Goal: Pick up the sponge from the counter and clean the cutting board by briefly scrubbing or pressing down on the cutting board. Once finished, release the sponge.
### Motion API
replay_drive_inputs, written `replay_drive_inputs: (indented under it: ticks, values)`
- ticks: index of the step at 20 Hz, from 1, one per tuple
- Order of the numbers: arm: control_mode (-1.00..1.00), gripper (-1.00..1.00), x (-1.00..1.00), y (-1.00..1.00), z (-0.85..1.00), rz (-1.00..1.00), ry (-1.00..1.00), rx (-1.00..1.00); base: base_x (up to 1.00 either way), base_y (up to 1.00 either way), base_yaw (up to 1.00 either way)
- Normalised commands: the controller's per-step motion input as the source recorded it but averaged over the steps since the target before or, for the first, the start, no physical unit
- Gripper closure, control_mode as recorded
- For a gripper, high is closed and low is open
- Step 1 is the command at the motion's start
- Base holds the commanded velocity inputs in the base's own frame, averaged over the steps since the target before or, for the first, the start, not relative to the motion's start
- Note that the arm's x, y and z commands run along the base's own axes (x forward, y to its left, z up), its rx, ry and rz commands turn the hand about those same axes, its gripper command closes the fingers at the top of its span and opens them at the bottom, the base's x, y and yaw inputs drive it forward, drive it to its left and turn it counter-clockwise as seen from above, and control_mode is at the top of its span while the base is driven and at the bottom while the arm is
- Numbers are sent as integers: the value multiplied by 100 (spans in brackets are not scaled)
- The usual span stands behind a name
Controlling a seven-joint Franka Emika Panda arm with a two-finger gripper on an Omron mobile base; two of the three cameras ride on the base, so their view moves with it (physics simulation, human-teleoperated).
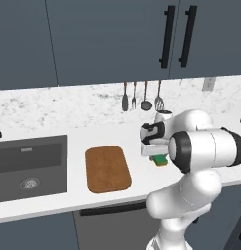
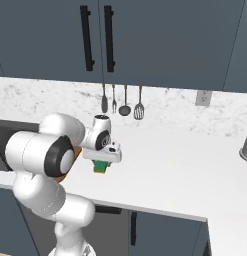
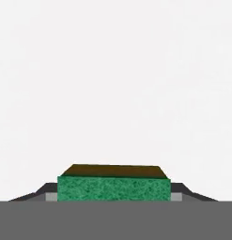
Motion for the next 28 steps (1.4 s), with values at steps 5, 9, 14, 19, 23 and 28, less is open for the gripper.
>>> replay_drive_inputs:
  ticks: [5,9,14,19,23,28]
  values:
    - [-100,-100,-12,0,9,-4,-24,-5,0,0,0]
    - [-100,-100,-68,-1,85,0,-21,8,0,0,0]
    - [-100,-100,-81,-12,100,3,-15,15,0,0,0]
    - [-100,-100,-90,-2,100,0,-20,5,0,0,0]
    - [-100,-100,-92,0,94,0,-34,0,0,0,0]
    - [-100,-100,-95,0,80,0,-42,0,0,0,0]
